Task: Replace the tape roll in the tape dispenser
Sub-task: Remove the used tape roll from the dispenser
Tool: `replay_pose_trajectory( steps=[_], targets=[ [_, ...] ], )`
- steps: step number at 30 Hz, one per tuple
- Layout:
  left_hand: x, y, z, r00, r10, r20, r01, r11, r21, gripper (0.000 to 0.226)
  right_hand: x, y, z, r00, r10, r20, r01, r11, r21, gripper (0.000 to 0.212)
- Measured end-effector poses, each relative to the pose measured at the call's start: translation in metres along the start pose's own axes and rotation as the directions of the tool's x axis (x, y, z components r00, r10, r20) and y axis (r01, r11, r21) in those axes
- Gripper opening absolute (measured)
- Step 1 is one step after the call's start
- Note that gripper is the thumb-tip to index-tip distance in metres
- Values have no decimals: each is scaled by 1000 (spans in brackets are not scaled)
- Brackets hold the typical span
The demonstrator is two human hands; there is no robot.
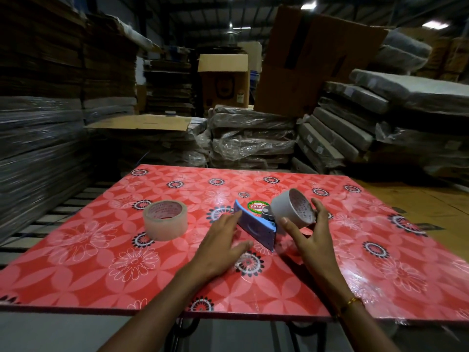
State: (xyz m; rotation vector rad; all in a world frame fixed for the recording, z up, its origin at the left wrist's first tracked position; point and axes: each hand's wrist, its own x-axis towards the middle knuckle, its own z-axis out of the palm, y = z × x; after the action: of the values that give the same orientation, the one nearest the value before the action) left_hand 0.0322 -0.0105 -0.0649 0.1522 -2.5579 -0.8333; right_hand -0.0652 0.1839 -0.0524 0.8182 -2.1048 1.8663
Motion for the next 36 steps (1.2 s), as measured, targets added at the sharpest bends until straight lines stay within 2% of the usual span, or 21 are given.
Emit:
replay_pose_trajectory(
  steps=[2, 4, 9, 16, 19, 22, 27, 30, 33, 35, 36],
  targets=[
    [4, 10, 9, 1000, -18, -3, 18, 1000, 10, 93, 0, 0, 1, 1000, -19, -8, 19, 999, -28, 81],
    [8, 23, 19, 999, -23, 29, 22, 999, 42, 96, 0, 0, 1, 999, -28, -23, 28, 999, -16, 81],
    [23, 27, 34, 999, -51, 12, 49, 990, 136, 81, 0, 1, -1, 998, -25, -56, 25, 1000, 7, 81],
    [36, 7, 17, 998, -12, -65, 20, 992, 126, 59, 0, 5, 1, 998, -57, -6, 57, 998, 4, 74],
    [41, -6, 5, 999, -30, -28, 31, 999, 33, 62, 0, 8, 1, 997, -67, 32, 68, 997, -28, 83],
    [47, -20, -11, 993, -103, 53, 107, 991, -82, 67, 0, 10, 4, 994, -65, 83, 71, 995, -72, 91],
    [51, -32, -16, 989, -148, -5, 146, 985, -93, 71, 0, 10, 4, 983, -88, 161, 111, 985, -134, 95],
    [39, -24, -12, 992, -96, -84, 92, 995, -47, 80, -2, 8, 5, 979, -88, 185, 113, 985, -130, 97],
    [16, -3, -9, 966, 73, -248, -73, 997, 8, 69, -4, 2, 4, 979, -48, 198, 65, 995, -79, 98],
    [-2, 18, -10, 961, 131, -242, -162, 980, -115, 61, -6, -2, 3, 979, -14, 204, 15, 1000, -6, 95],
    [-8, 25, -9, 972, 121, -202, -164, 963, -212, 61, -7, -3, 3, 979, -9, 206, 5, 1000, 18, 91]
  ],
)
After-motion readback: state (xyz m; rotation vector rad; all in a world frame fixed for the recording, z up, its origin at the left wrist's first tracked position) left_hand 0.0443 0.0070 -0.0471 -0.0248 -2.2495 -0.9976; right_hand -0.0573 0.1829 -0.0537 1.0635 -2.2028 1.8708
